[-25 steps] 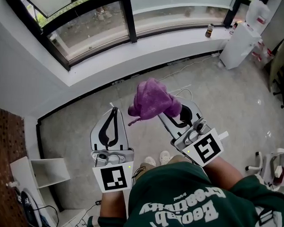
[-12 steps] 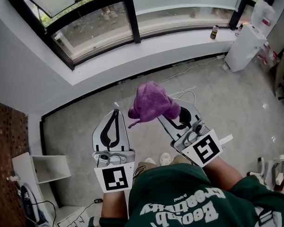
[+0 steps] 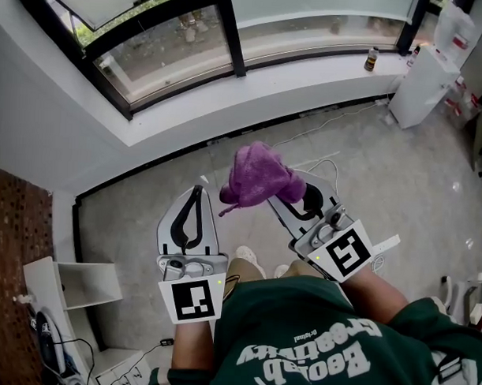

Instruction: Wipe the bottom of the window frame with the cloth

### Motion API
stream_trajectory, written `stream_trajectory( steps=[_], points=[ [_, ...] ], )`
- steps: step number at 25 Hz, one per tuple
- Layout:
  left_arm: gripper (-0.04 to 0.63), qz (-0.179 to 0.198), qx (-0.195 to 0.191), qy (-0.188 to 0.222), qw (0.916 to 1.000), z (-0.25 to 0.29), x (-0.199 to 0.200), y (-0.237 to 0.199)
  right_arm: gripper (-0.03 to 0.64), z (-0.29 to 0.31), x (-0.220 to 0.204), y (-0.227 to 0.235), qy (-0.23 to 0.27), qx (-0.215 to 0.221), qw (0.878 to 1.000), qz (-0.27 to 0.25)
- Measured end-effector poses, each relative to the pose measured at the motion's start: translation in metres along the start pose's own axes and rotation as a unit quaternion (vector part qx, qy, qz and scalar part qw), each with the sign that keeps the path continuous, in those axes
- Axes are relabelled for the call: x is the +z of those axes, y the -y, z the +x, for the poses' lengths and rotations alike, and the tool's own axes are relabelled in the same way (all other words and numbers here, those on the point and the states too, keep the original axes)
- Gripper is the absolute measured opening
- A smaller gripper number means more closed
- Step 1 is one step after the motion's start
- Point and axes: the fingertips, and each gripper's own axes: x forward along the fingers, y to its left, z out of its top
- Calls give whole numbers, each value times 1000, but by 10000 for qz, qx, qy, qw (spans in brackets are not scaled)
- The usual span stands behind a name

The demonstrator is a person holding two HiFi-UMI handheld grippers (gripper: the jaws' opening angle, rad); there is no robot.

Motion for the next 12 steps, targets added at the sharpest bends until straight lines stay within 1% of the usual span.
stream_trajectory(
  steps=[4,8,12],
  points=[
    [6,-164,-7,61,9998,15,-7,-12,92,15,-8,4,21,44,10000,12],
    [6,-108,22,102,9999,34,-23,-27,92,32,-28,11,-26,17,10000,27],
    [6,-290,99,149,9994,59,-45,-61,92,70,-46,21,-127,-43,9999,49]
  ],
)
